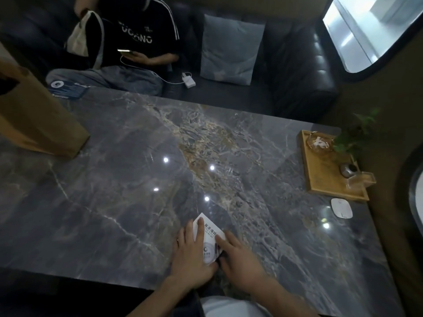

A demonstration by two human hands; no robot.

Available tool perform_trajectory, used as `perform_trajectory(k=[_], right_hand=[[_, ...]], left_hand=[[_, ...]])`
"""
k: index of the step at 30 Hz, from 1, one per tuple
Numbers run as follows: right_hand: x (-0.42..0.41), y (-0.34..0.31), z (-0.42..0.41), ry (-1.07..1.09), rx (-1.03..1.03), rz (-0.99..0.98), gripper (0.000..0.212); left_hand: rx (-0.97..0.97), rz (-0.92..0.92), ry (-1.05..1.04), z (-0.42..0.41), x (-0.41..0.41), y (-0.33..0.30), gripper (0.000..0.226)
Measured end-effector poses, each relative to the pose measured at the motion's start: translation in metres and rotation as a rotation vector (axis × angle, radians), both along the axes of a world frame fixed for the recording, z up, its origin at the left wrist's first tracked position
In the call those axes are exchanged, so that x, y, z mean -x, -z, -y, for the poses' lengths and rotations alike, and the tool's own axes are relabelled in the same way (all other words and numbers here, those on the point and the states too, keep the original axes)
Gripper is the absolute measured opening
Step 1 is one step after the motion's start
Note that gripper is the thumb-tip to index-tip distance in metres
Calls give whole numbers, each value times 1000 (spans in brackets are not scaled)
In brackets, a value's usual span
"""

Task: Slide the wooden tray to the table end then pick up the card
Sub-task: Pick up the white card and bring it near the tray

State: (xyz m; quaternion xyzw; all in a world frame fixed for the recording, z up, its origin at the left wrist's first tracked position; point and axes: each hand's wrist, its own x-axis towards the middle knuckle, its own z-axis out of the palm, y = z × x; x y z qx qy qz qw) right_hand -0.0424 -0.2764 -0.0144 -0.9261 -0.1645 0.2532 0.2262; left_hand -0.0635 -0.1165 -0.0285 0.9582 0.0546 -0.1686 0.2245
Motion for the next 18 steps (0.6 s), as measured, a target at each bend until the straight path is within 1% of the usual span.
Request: perform_trajectory(k=[4, 7, 10, 13, 15, 18], right_hand=[[1, -2, 2, 78, -125, -31, 55], [2, -4, 4, 207, -267, -42, 48], [2, -3, 7, 359, -357, -37, 41], [-2, -6, 10, 498, -440, -107, 35], [-5, -7, 13, 599, -475, -170, 36], [-10, -3, 24, 712, -539, -242, 25]], left_hand=[[-13, -5, -4, 0, 0, 2, 115], [26, 7, -21, -1, 1, 2, 113], [62, 71, -21, 1, 0, 1, 106], [80, 109, 11, 3, -3, -5, 105], [112, 96, 21, 4, -5, -11, 107], [194, 63, 40, 11, -9, -19, 111]])
